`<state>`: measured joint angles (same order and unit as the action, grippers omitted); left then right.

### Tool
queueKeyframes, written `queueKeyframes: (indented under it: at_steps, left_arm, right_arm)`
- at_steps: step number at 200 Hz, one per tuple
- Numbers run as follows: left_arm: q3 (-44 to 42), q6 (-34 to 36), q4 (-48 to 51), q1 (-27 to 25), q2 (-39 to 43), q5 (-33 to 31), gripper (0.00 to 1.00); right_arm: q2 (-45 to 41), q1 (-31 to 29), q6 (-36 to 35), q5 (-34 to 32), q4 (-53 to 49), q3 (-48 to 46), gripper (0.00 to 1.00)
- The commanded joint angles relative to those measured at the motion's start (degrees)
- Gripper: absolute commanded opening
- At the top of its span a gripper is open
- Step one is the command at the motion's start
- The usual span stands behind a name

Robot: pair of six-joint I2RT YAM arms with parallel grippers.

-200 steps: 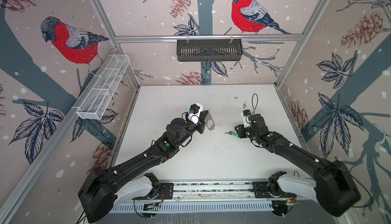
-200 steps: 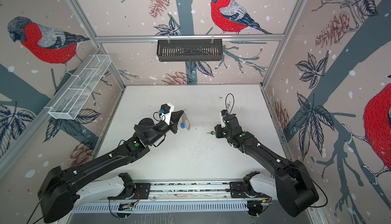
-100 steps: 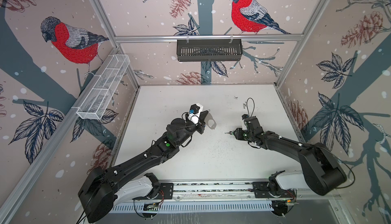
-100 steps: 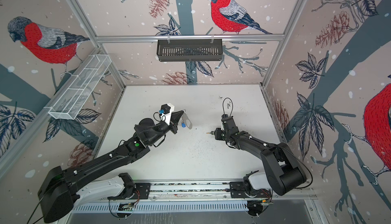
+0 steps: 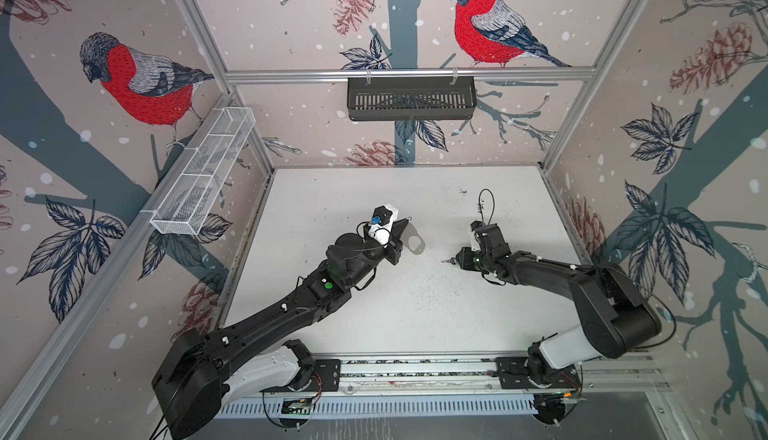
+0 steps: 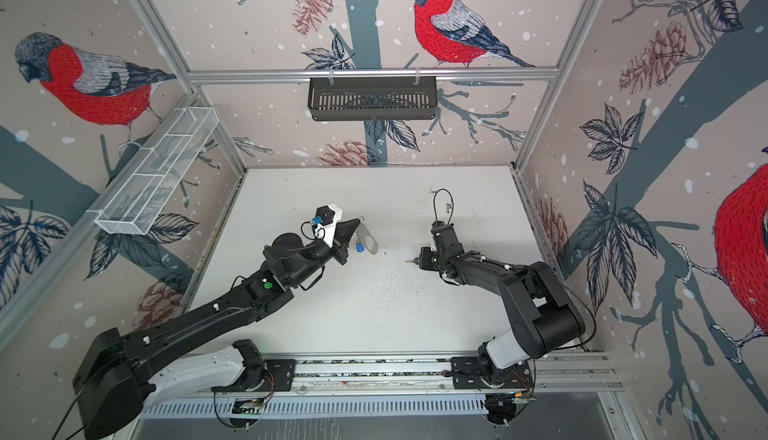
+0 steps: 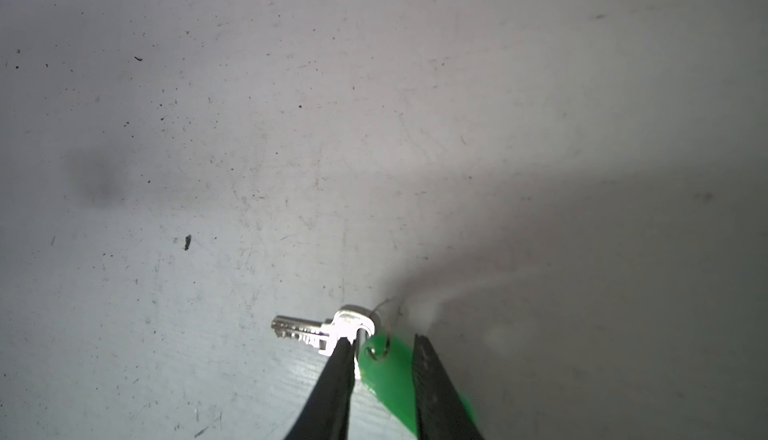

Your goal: Put the keys on the keyring

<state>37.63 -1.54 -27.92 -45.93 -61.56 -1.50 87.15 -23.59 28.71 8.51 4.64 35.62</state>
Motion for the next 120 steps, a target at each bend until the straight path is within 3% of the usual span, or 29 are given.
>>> queueKeyframes:
  at_steps: [1,120]
  left_arm:
    - [0.0,-0.1,-1.7,-0.1,0.2,0.3,0.00]
    - [-0.5,-0.1,-1.6,-0.1,0.8,0.3,0.00]
  right_arm:
    - [0.6,-0.1,0.3,0.4,1.0,0.6,0.25]
    - [2.2,-0.6,0.1,1.1,1.0,1.4,0.17]
